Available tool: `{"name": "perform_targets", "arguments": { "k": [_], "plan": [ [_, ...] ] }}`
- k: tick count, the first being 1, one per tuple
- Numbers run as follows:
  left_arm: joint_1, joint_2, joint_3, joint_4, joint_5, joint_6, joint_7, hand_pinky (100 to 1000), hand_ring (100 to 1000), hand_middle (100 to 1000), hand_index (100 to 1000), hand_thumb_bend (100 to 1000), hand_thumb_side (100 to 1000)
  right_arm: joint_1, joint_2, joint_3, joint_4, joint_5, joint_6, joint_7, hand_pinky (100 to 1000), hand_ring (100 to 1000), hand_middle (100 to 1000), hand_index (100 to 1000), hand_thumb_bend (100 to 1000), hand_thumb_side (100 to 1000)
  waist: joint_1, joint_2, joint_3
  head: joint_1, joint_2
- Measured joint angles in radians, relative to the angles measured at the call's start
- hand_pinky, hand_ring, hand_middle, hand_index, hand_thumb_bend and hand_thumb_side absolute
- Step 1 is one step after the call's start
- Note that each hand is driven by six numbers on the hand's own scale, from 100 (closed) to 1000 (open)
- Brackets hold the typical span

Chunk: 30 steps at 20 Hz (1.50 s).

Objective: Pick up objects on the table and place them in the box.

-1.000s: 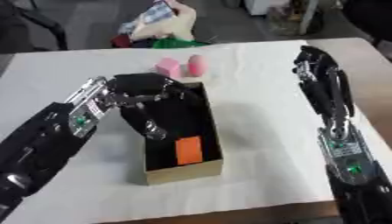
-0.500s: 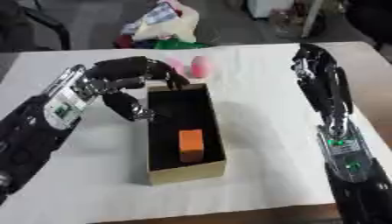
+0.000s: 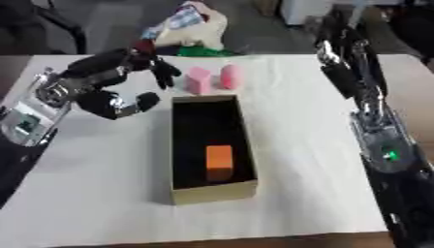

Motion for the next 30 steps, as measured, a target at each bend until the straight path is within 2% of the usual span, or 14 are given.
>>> {"name": "perform_targets", "arguments": {
  "k": [3, 8, 10, 13, 17, 23, 30],
  "plan": [
    [0.036, 0.000, 0.025, -0.022, 0.044, 0.055, 0.018, 711, 587, 601, 889, 100, 952, -0.072, -0.014, 0.015, 0.076, 0.054, -0.011, 0.055, 736, 678, 659, 875, 100, 645, -0.011, -0.006, 0.009, 0.000, -0.001],
    [0.097, -0.002, 0.068, -0.050, 0.182, 0.146, 0.076, 707, 583, 599, 898, 121, 932, -0.192, -0.007, 0.012, 0.231, 0.207, -0.030, 0.139, 764, 727, 734, 917, 100, 640, -0.030, -0.017, 0.040, 0.000, -0.011],
    [0.115, -0.002, 0.082, -0.062, 0.225, 0.177, 0.093, 709, 586, 602, 902, 131, 934, -0.233, 0.009, 0.001, 0.293, 0.282, -0.041, 0.170, 777, 749, 762, 935, 100, 617, -0.033, -0.018, 0.054, -0.004, -0.019],
    [0.135, -0.019, 0.099, -0.084, 0.268, 0.211, 0.101, 713, 590, 605, 907, 141, 933, -0.280, 0.039, -0.028, 0.381, 0.395, -0.045, 0.219, 801, 790, 822, 964, 100, 642, -0.037, -0.018, 0.075, -0.016, -0.029],
    [0.150, -0.038, 0.116, -0.112, 0.302, 0.236, 0.095, 716, 593, 608, 912, 146, 930, -0.328, 0.083, -0.074, 0.461, 0.535, -0.028, 0.285, 829, 834, 881, 975, 100, 603, -0.041, -0.018, 0.106, -0.036, -0.043],
    [0.161, -0.057, 0.127, -0.146, 0.325, 0.251, 0.079, 718, 595, 610, 918, 148, 930, -0.373, 0.134, -0.133, 0.523, 0.756, 0.025, 0.330, 849, 867, 917, 986, 100, 622, -0.042, -0.017, 0.143, -0.063, -0.054],
    [0.165, -0.073, 0.134, -0.163, 0.334, 0.255, 0.043, 723, 600, 614, 929, 151, 938, -0.393, 0.182, -0.177, 0.580, 0.891, 0.073, 0.352, 846, 845, 913, 987, 171, 669, -0.040, -0.009, 0.162, -0.081, -0.054]
  ]
}}
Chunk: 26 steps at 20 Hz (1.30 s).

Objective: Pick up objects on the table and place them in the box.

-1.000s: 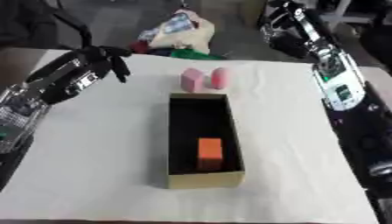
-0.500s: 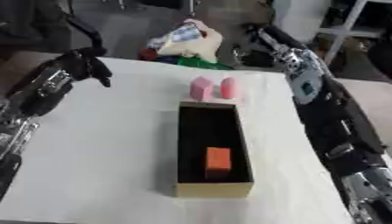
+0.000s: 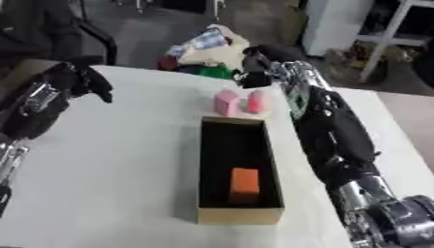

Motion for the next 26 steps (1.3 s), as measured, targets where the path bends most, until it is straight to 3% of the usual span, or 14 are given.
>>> {"name": "perform_targets", "arguments": {
  "k": [11, 26],
  "plan": [
    [-0.006, -0.026, 0.000, -0.010, 0.018, -0.005, -0.049, 726, 603, 614, 932, 155, 942, 0.013, 0.021, -0.038, 0.053, 0.081, 0.083, -0.022, 845, 840, 908, 993, 196, 701, 0.003, 0.021, 0.054, -0.048, -0.017],
    [-0.018, -0.046, 0.000, -0.033, 0.034, 0.003, -0.057, 726, 603, 613, 933, 159, 946, 0.037, 0.019, -0.062, 0.071, 0.098, 0.148, -0.079, 841, 836, 903, 994, 175, 739, 0.010, 0.052, 0.098, -0.106, -0.033]
  ]
}}
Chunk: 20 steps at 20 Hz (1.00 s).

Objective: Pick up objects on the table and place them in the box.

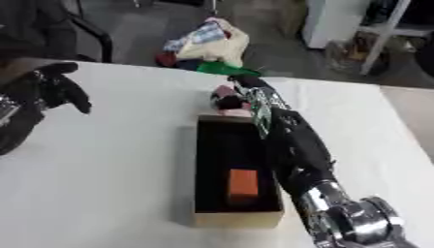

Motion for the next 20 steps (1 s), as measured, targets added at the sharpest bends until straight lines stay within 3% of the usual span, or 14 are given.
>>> {"name": "perform_targets", "arguments": {
  "k": [5, 8, 12, 18, 20],
  "plan": [
    [-0.004, -0.006, 0.000, -0.001, 0.000, 0.002, -0.002, 726, 603, 613, 933, 159, 947, 0.008, 0.000, 0.000, 0.003, 0.001, 0.003, -0.002, 841, 835, 898, 986, 175, 746, 0.000, 0.007, 0.009, -0.011, -0.001],
    [-0.006, -0.006, 0.000, -0.003, 0.000, 0.002, -0.002, 726, 603, 613, 932, 159, 947, 0.009, 0.000, 0.000, 0.005, 0.005, 0.006, -0.005, 831, 816, 842, 949, 164, 731, 0.000, 0.008, 0.014, -0.017, -0.001],
    [-0.007, -0.006, 0.000, -0.005, 0.000, 0.004, -0.002, 726, 603, 613, 933, 159, 950, 0.011, 0.000, 0.000, -0.001, 0.013, 0.010, -0.036, 806, 760, 686, 837, 100, 651, 0.000, 0.008, 0.016, -0.021, -0.001],
    [-0.007, -0.006, 0.003, -0.005, 0.000, 0.005, -0.001, 726, 603, 613, 933, 158, 950, 0.016, 0.003, -0.001, -0.007, 0.024, 0.011, -0.106, 790, 724, 586, 788, 100, 488, 0.000, 0.008, 0.016, -0.024, -0.001],
    [-0.007, -0.006, 0.005, -0.005, 0.000, 0.006, -0.001, 726, 603, 613, 933, 158, 950, 0.017, 0.006, 0.000, -0.008, 0.028, 0.009, -0.125, 788, 720, 579, 786, 100, 493, 0.000, 0.008, 0.016, -0.024, -0.001]
  ]
}}
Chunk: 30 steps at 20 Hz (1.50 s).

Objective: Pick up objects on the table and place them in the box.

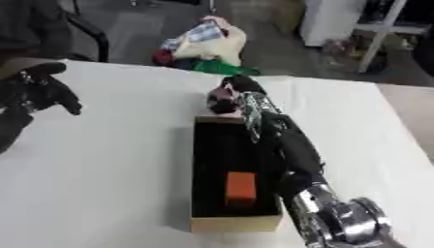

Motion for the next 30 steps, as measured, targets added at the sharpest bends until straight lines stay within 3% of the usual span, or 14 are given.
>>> {"name": "perform_targets", "arguments": {
  "k": [3, 7, 12, 17, 21, 25, 27, 30],
  "plan": [
    [0.000, 0.000, 0.000, 0.000, 0.000, 0.000, 0.000, 726, 603, 613, 933, 158, 950, 0.002, 0.002, 0.000, -0.001, 0.002, -0.006, -0.018, 791, 727, 616, 826, 100, 633, 0.000, 0.000, -0.003, 0.000, 0.000],
    [0.000, 0.000, 0.000, 0.000, 0.000, 0.001, 0.000, 729, 603, 613, 932, 158, 953, 0.005, 0.003, 0.001, -0.002, 0.003, -0.011, -0.025, 799, 742, 655, 875, 100, 708, 0.000, 0.000, -0.005, 0.000, 0.000],
    [0.000, 0.000, 0.000, 0.000, 0.000, 0.002, -0.001, 731, 603, 613, 933, 157, 953, 0.006, 0.003, 0.004, -0.002, 0.015, -0.014, -0.005, 807, 755, 680, 899, 154, 701, 0.000, 0.000, -0.005, -0.001, 0.000],
    [0.000, 0.000, 0.001, 0.000, 0.000, 0.003, -0.003, 733, 599, 610, 933, 157, 954, 0.008, 0.003, 0.007, 0.000, 0.040, -0.020, 0.030, 813, 761, 686, 904, 214, 649, 0.000, 0.000, -0.007, -0.002, 0.000],
    [0.000, 0.000, 0.001, 0.000, 0.000, 0.003, -0.005, 732, 596, 609, 933, 157, 954, 0.007, 0.003, 0.007, 0.000, 0.061, -0.022, 0.051, 812, 756, 657, 888, 208, 626, 0.000, 0.000, -0.009, -0.005, 0.000],
    [0.000, 0.000, 0.001, 0.000, 0.000, 0.003, -0.005, 733, 596, 609, 932, 157, 953, 0.006, 0.003, 0.007, -0.005, 0.078, -0.020, 0.057, 796, 725, 552, 847, 102, 456, 0.000, -0.001, -0.010, -0.005, 0.000],
    [0.000, 0.000, 0.001, 0.000, 0.000, 0.003, -0.005, 733, 596, 609, 932, 157, 954, 0.006, 0.005, 0.007, -0.009, 0.082, -0.018, 0.051, 786, 705, 510, 826, 100, 370, 0.000, -0.002, -0.010, -0.006, 0.000],
    [0.001, 0.000, 0.002, 0.000, 0.000, 0.004, -0.005, 733, 596, 608, 932, 157, 953, 0.007, 0.011, 0.006, -0.019, 0.088, -0.019, 0.025, 780, 688, 485, 814, 100, 320, 0.000, -0.002, -0.016, -0.008, 0.000]
  ]
}}
